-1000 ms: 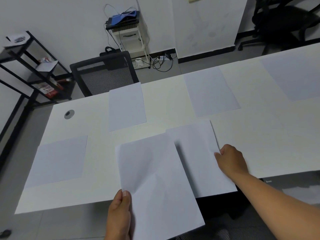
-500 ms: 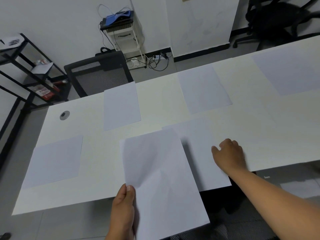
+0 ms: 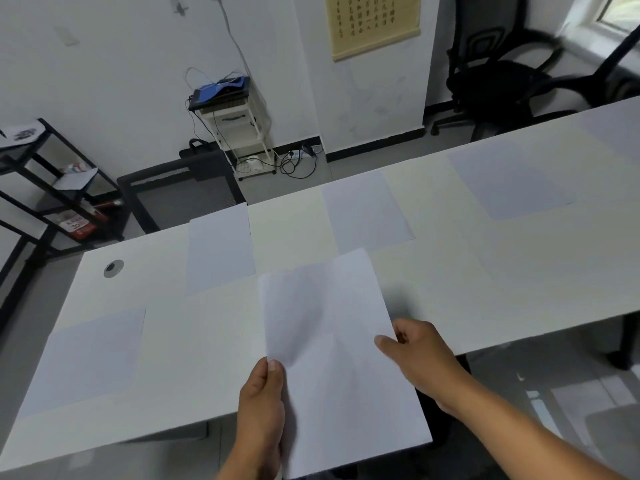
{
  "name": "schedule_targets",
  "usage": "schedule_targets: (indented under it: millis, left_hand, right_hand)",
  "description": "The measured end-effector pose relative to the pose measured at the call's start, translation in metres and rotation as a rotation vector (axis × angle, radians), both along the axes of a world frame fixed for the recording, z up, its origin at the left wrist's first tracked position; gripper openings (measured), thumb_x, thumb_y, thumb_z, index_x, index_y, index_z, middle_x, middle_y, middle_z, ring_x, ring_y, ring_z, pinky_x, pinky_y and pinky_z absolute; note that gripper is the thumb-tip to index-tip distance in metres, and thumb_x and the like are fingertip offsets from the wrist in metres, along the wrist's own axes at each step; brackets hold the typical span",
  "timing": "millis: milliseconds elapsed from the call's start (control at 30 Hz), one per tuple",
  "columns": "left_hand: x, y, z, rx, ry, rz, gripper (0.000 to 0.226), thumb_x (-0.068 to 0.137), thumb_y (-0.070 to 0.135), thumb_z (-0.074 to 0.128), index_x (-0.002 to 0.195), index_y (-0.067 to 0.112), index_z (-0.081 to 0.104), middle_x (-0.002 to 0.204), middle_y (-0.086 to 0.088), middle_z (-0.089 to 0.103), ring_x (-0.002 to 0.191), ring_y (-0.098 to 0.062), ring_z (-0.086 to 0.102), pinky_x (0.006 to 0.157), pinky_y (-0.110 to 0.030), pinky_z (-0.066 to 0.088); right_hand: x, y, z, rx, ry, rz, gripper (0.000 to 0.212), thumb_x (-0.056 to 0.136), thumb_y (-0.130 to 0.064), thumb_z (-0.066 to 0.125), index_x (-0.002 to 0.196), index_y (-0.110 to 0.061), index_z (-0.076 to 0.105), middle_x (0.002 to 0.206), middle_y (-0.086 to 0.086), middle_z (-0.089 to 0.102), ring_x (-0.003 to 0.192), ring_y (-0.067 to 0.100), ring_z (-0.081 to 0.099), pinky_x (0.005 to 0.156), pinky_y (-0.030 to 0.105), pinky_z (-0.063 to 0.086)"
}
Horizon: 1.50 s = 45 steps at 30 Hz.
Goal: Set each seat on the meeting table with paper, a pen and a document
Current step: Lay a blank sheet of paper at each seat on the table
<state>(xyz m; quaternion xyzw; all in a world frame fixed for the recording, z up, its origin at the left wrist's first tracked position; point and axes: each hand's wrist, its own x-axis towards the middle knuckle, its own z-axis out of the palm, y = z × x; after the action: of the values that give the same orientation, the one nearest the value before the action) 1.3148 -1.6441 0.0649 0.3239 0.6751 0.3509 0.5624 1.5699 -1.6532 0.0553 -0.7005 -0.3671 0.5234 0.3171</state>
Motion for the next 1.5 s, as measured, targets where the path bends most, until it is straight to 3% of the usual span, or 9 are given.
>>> schedule_targets:
  millis: [167,333,600,833,967,1067,1333,1433,1500]
  left_hand:
    - [0.032,-0.006,0.03,0.053,0.014,-0.109,0.033,0.113,0.021,0.054,0.095,0.008,0.078,0.102,-0.021,0.079,0.085,-0.022,0.072,0.085,-0.041,0.055]
    - [0.053,-0.004,0.048,0.1,0.053,-0.259,0.036,0.111,0.023,0.056,0.086,0.003,0.072,0.078,-0.007,0.072,0.061,-0.01,0.058,0.058,-0.026,0.041]
    - [0.103,-0.007,0.049,0.122,-0.008,-0.408,0.031,0.108,0.022,0.059,0.086,0.009,0.075,0.08,-0.011,0.076,0.067,-0.019,0.064,0.064,-0.038,0.048]
    - [0.173,-0.022,0.05,0.117,-0.053,-0.51,0.029,0.106,0.022,0.063,0.085,0.004,0.073,0.073,-0.011,0.07,0.061,-0.019,0.058,0.064,-0.037,0.043]
    - [0.227,-0.02,0.045,0.137,-0.028,-0.513,0.028,0.099,0.032,0.07,0.081,0.011,0.074,0.078,-0.02,0.074,0.065,-0.023,0.06,0.066,-0.041,0.046]
    - [0.27,-0.019,0.036,0.152,0.016,-0.478,0.028,0.097,0.032,0.071,0.08,0.011,0.074,0.074,-0.012,0.075,0.064,-0.022,0.063,0.066,-0.041,0.049]
    - [0.402,-0.059,0.021,0.05,-0.012,-0.285,0.036,0.096,0.023,0.076,0.089,-0.01,0.064,0.077,-0.018,0.073,0.065,-0.022,0.065,0.064,-0.034,0.051]
    - [0.434,-0.067,0.022,0.029,0.009,-0.241,0.031,0.099,0.018,0.075,0.076,0.0,0.064,0.067,-0.008,0.067,0.058,-0.017,0.058,0.056,-0.027,0.046]
    - [0.446,-0.067,0.016,0.018,0.032,-0.222,0.034,0.101,0.021,0.072,0.074,0.004,0.064,0.068,-0.007,0.066,0.062,-0.018,0.055,0.063,-0.03,0.044]
  right_hand:
    - [0.029,-0.019,0.031,0.055,-0.145,-0.09,0.046,0.095,-0.033,0.071,0.071,-0.022,0.034,0.065,-0.006,0.032,0.059,0.014,0.028,0.06,0.031,0.027]
    - [0.053,-0.038,0.058,0.114,-0.233,-0.201,0.05,0.095,-0.027,0.072,0.07,-0.022,0.029,0.063,-0.008,0.026,0.061,0.014,0.024,0.06,0.032,0.024]
    - [0.092,-0.085,0.078,0.148,-0.306,-0.352,0.053,0.097,-0.023,0.072,0.07,-0.022,0.026,0.063,-0.008,0.022,0.061,0.014,0.022,0.061,0.032,0.023]
    - [0.158,-0.124,0.094,0.143,-0.328,-0.426,0.054,0.098,-0.017,0.072,0.071,-0.019,0.026,0.065,-0.005,0.021,0.062,0.014,0.021,0.059,0.031,0.021]
    - [0.214,-0.127,0.093,0.163,-0.33,-0.421,0.053,0.099,-0.016,0.071,0.072,-0.019,0.025,0.067,-0.004,0.021,0.061,0.012,0.02,0.056,0.027,0.021]
    - [0.263,-0.121,0.08,0.141,-0.318,-0.385,0.054,0.099,-0.02,0.071,0.071,-0.021,0.025,0.069,-0.001,0.022,0.063,0.015,0.022,0.059,0.031,0.022]
    - [0.41,-0.116,0.054,0.043,-0.296,-0.206,0.052,0.096,-0.019,0.071,0.07,-0.022,0.026,0.062,-0.006,0.025,0.058,0.014,0.024,0.058,0.03,0.021]
    - [0.447,-0.115,0.042,0.014,-0.31,-0.177,0.05,0.095,-0.016,0.072,0.071,-0.02,0.03,0.061,-0.006,0.029,0.056,0.012,0.026,0.054,0.028,0.024]
    - [0.462,-0.11,0.033,-0.026,-0.31,-0.141,0.048,0.095,-0.017,0.073,0.071,-0.019,0.031,0.061,-0.006,0.031,0.054,0.012,0.027,0.053,0.028,0.024]
